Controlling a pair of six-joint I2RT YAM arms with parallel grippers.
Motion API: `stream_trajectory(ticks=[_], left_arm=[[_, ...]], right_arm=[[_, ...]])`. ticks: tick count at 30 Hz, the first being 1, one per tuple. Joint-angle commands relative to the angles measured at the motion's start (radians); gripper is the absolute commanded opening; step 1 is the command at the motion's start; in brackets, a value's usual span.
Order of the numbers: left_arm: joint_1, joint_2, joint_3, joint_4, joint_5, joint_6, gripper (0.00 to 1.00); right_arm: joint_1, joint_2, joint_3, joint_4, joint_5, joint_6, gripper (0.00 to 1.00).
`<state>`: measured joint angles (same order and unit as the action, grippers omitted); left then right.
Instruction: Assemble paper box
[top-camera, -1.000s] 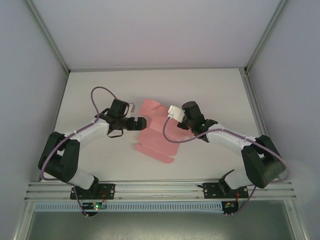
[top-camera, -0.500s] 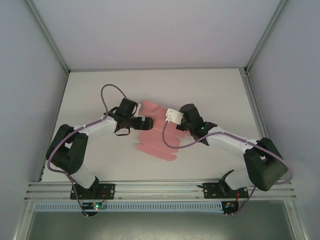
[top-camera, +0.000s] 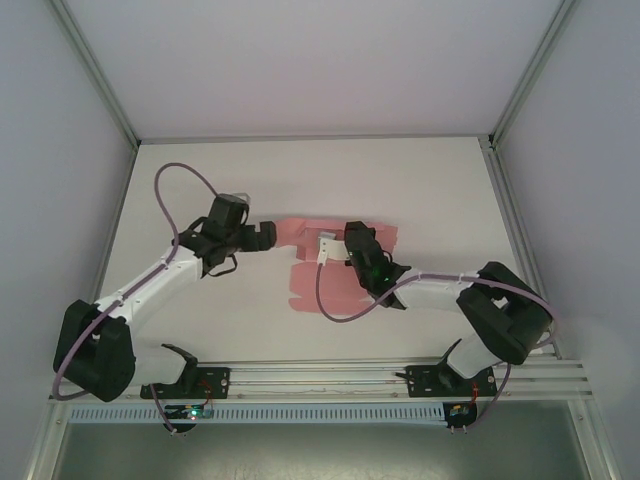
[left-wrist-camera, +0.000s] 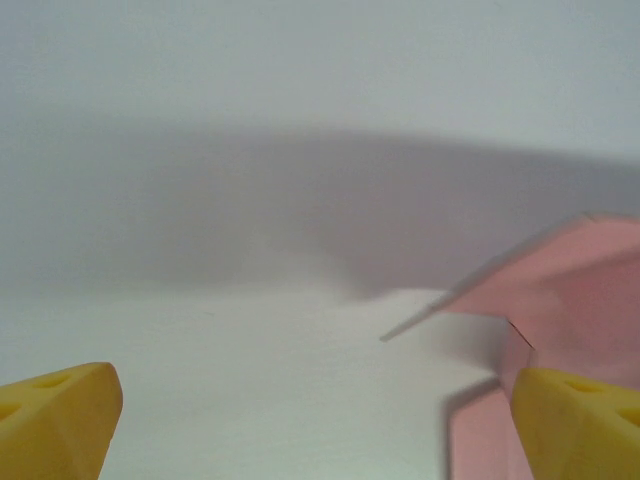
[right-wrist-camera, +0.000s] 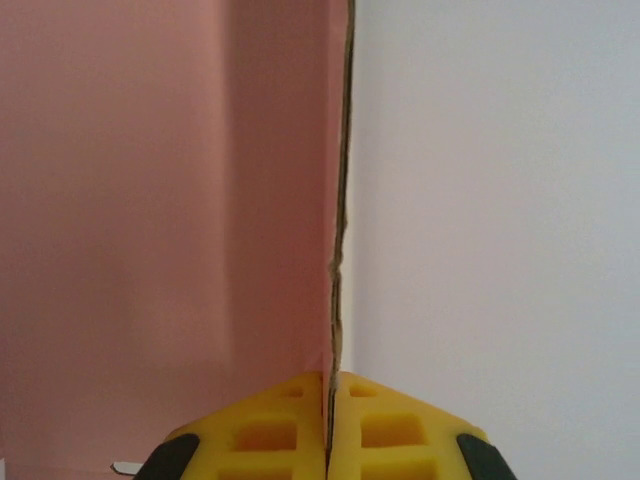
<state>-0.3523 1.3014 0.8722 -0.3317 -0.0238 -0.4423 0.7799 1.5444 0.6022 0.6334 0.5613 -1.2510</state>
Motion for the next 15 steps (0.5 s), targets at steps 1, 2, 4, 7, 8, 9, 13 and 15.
stream_trajectory(ticks=[1, 2, 4, 7, 8, 9, 13, 15], left_arm=[[0.089, 0.045, 0.008, -0.037, -0.054, -0.104, 1.00], [0.118, 0.074, 0.013, -0.015, -0.024, -0.117, 1.00], [0.152, 0.133, 0.017, 0.049, 0.030, -0.111, 1.00], [0.158, 0.217, 0.038, 0.128, 0.075, -0.080, 1.00], [0.157, 0.240, 0.047, 0.144, 0.110, -0.064, 1.00], [0.159, 0.261, 0.052, 0.171, 0.153, -0.048, 1.00], [0.158, 0.325, 0.030, 0.336, 0.305, 0.012, 1.00], [0.157, 0.340, 0.003, 0.427, 0.364, 0.040, 0.98]], right_arm=[[0.019, 0.041, -0.032, 0.241, 0.055, -0.144, 0.00], [0.022, 0.053, -0.036, 0.249, 0.055, -0.146, 0.00], [0.029, 0.073, -0.039, 0.249, 0.054, -0.145, 0.00], [0.042, 0.105, -0.059, 0.323, 0.055, -0.139, 0.00], [0.044, 0.114, -0.067, 0.338, 0.055, -0.139, 0.00], [0.048, 0.122, -0.075, 0.349, 0.054, -0.141, 0.00], [0.062, 0.139, -0.105, 0.384, 0.047, -0.124, 0.00], [0.070, 0.145, -0.117, 0.381, 0.054, -0.110, 0.00]])
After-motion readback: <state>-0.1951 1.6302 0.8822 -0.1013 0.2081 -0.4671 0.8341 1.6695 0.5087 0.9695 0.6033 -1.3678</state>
